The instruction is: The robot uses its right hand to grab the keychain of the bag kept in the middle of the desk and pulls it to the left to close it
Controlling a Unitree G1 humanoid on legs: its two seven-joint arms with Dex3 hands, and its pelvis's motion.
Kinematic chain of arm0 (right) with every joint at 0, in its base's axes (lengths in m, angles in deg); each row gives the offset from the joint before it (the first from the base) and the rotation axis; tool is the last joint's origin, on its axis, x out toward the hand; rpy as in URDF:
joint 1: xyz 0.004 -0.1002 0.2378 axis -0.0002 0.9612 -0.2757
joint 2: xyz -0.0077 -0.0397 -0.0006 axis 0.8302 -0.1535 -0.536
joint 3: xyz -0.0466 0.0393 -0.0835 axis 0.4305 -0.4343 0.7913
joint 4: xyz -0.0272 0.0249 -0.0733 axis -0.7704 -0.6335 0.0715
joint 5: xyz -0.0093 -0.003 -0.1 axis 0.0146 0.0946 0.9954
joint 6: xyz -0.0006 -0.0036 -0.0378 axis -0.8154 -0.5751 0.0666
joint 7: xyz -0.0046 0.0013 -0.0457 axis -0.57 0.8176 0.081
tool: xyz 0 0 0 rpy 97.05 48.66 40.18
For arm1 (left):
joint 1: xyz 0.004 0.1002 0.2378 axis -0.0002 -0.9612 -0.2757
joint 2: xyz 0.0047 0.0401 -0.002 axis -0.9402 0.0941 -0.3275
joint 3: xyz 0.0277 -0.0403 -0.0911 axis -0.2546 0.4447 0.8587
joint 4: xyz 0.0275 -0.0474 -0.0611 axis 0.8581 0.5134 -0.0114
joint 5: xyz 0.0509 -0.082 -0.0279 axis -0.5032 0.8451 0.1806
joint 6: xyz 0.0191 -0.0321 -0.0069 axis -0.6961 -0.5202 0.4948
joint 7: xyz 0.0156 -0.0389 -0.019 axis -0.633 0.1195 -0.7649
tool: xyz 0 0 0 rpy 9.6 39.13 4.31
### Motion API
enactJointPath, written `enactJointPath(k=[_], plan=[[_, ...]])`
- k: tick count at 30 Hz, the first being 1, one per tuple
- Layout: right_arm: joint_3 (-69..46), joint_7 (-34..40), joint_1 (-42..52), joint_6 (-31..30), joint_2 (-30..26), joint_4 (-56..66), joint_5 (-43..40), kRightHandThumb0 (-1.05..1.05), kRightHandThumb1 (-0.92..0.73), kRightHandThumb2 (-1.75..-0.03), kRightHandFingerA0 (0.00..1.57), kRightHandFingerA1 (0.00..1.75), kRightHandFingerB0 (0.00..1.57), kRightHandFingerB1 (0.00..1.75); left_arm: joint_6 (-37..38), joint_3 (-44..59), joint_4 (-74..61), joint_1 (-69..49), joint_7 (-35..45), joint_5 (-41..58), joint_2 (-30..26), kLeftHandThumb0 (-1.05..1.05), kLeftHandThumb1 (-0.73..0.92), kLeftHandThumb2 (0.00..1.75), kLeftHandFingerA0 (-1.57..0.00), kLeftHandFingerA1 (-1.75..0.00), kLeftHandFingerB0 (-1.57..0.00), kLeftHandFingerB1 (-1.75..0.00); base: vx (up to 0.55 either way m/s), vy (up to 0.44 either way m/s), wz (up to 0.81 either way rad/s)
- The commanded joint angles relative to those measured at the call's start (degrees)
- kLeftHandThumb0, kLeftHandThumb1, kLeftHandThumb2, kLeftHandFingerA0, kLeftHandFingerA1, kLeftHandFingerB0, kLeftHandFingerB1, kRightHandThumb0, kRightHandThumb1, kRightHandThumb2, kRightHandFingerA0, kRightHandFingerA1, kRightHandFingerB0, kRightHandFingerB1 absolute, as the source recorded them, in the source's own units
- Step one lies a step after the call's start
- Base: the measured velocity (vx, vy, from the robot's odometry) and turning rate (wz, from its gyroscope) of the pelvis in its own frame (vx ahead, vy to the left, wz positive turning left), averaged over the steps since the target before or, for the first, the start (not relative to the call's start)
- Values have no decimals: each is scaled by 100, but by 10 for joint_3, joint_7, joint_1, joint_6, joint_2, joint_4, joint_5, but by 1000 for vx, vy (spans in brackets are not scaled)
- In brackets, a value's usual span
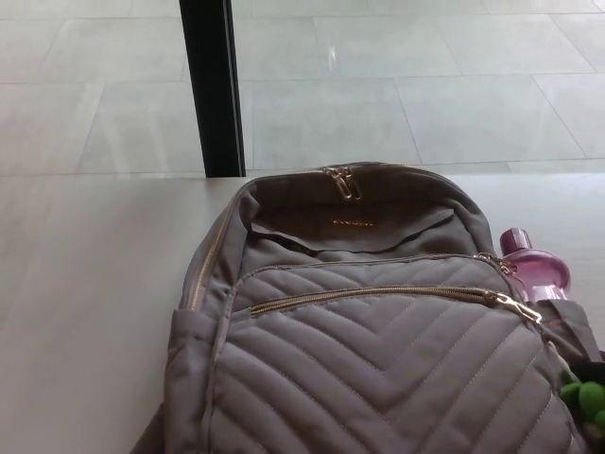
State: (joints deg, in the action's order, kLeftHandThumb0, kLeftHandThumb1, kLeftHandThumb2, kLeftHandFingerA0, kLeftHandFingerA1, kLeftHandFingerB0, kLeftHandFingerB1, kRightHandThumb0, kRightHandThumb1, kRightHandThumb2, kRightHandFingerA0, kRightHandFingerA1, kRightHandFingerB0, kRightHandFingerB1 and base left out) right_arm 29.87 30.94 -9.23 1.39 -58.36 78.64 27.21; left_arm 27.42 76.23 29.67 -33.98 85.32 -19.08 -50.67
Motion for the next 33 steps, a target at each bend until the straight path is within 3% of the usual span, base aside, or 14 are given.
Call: enactJointPath(k=[1, 8, 11, 14, 18, 20, 23, 24, 25, 26, 28, 31, 32, 33], plan=[[18, -15, 5, 3, 8, -4, 10, -38, -72, -60, 85, 86, 42, 39, 11, 1, 3, 0, -7, 8, -6, -98, 92, 91, -60, -56, -49, -45, 0, 0, 0], [18, -2, 6, 30, 20, 0, 8, -42, -76, -62, 86, 95, 43, 39, 14, 4, 0, -2, 3, 13, -4, -98, 91, 91, -58, -56, -48, -45, 0, 0, 0], [18, 10, 4, 41, 28, 5, 11, -31, -81, -66, 83, 136, 50, 41, 22, 1, -8, -8, 1, 10, -2, -96, 92, 92, -57, -54, -48, -45, 0, 0, 0], [16, 17, 4, 48, 34, 4, 13, -29, -83, -64, 87, 137, 53, 42, 28, -1, -14, -11, -3, 9, 0, -95, 92, 93, -57, -55, -47, -46, 0, 0, 0], [11, 25, 8, 53, 31, -5, 31, -13, -86, -65, 81, 171, 75, 54, 19, 2, -3, -4, -4, 12, -3, -99, 92, 94, -58, -56, -45, -45, 0, 0, 0], [9, 30, 11, 62, 29, -12, 35, -15, -84, -69, 75, 175, 79, 66, 15, 4, -3, -5, -2, 15, -3, -99, 84, 102, -60, -60, -48, -49, 0, 0, 0], [7, 30, 13, 65, 27, -15, 38, -13, -82, -72, 75, 175, 80, 75, 18, 4, -3, -8, 1, 15, -3, -93, 92, 89, -59, -54, -51, -42, 0, 0, 0], [8, 34, 12, 68, 27, -21, 43, -14, -78, -80, 76, 175, 78, 97, 19, 4, -4, -8, 0, 15, -2, -100, 85, 99, -57, -58, -48, -48, 0, 0, 0], [8, 34, 12, 68, 27, -22, 43, -14, -78, -80, 76, 175, 78, 97, 19, 4, -4, -8, 0, 15, -2, -100, 85, 99, -57, -58, -48, -48, 0, 0, 0], [7, 39, 13, 72, 28, -24, 47, -10, -74, -86, 79, 175, 73, 123, 16, 5, -2, -6, -5, 16, -1, -96, 92, 89, -59, -57, -55, -47, 0, 0, 0], [7, 44, 14, 75, 29, -25, 51, -11, -72, -93, 80, 175, 71, 131, 20, 3, -2, -7, -6, 15, -1, -99, 85, 103, -60, -61, -48, -49, 0, 0, 0], [8, 47, 14, 75, 30, -26, 56, -12, -73, -94, 79, 175, 68, 137, 19, 5, -5, -9, 0, 19, 0, -97, 92, 94, -59, -59, -47, -45, 0, 0, 0], [9, 49, 13, 76, 30, -27, 59, -14, -72, -95, 79, 175, 69, 141, 20, 4, -4, -10, -3, 18, -1, -86, 84, 127, -56, -63, -44, -53, 0, 0, 0], [10, 57, 10, 82, 31, -31, 65, -15, -68, -93, 75, 175, 67, 149, 23, 3, -5, -11, 0, 18, -1, -99, 92, 94, -56, -57, -44, -45, 0, 0, 0]])
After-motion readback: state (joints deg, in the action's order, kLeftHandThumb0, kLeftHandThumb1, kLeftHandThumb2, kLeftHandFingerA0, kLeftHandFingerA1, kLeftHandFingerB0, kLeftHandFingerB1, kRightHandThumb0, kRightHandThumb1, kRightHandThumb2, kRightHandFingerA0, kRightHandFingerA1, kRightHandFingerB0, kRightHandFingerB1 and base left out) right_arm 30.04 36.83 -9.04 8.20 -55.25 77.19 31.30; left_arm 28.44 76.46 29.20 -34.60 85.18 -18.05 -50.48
